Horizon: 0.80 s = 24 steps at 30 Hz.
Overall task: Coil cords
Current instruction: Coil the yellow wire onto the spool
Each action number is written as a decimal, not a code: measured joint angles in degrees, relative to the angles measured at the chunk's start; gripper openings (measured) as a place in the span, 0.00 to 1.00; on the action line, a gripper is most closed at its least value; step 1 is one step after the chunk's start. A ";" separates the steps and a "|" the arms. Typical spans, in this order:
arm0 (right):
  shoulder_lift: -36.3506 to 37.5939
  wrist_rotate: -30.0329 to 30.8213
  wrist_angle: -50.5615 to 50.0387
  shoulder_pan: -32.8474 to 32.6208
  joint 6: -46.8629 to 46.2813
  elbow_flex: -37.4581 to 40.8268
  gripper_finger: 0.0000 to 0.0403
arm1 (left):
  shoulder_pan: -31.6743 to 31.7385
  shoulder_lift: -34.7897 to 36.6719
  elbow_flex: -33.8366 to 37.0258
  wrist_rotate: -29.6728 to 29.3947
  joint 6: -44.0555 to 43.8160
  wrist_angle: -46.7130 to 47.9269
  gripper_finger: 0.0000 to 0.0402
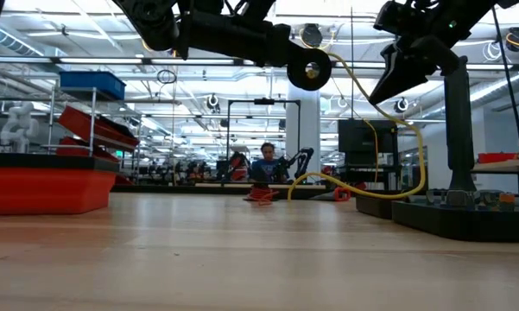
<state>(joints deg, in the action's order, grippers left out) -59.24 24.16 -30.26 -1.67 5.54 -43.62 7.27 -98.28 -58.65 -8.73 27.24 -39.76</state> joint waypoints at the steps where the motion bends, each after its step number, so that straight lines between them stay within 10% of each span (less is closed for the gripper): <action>1: 0.00 0.00 0.00 0.01 -0.11 0.00 0.12 | 0.00 0.00 0.00 0.00 -0.02 0.00 0.00; 24: -4.35 7.64 5.30 1.00 -2.42 0.95 0.00 | -0.15 -0.04 0.04 3.63 -4.58 -1.35 0.00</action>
<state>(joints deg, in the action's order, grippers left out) -63.60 31.81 -24.96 -0.67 3.12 -42.67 7.11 -98.32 -58.61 -5.11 22.66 -41.11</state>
